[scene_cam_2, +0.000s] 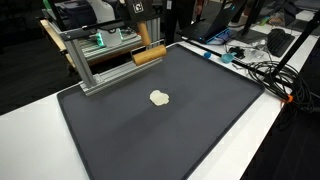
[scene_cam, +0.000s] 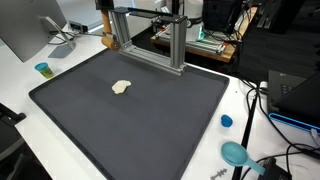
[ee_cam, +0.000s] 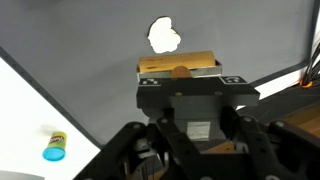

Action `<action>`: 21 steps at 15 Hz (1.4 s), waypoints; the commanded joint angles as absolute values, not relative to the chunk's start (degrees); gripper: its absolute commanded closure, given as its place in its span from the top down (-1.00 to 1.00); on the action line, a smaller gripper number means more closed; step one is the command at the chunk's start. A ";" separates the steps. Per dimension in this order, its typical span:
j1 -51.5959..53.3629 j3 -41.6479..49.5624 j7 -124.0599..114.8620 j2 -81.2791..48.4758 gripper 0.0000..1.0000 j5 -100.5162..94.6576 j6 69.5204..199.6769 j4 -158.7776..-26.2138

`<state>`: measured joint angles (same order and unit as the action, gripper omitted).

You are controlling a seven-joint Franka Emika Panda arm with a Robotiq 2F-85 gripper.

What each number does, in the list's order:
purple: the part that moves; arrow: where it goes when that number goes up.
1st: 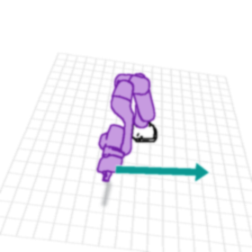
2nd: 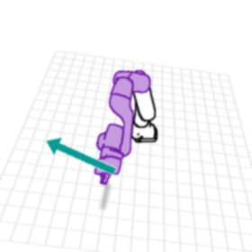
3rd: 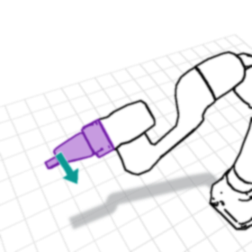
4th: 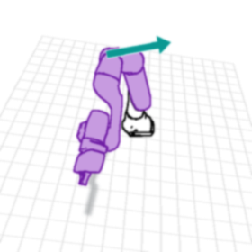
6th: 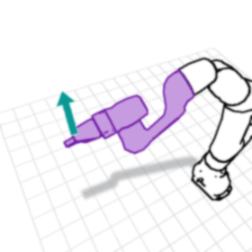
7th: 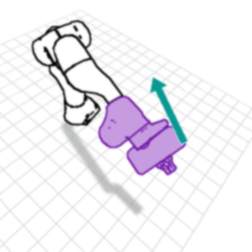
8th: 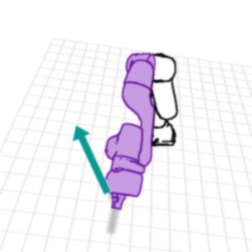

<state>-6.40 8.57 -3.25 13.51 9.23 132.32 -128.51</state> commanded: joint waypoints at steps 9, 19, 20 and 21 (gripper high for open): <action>-3.82 0.87 -4.68 34.49 -0.55 4.03 119.00 -138.31; -2.89 -1.69 -6.32 32.94 -0.55 2.26 114.70 -138.40; -2.91 -1.75 -6.07 32.24 -0.55 1.35 114.75 -138.38; -2.67 -1.51 -5.58 31.90 -0.55 0.98 114.29 -138.36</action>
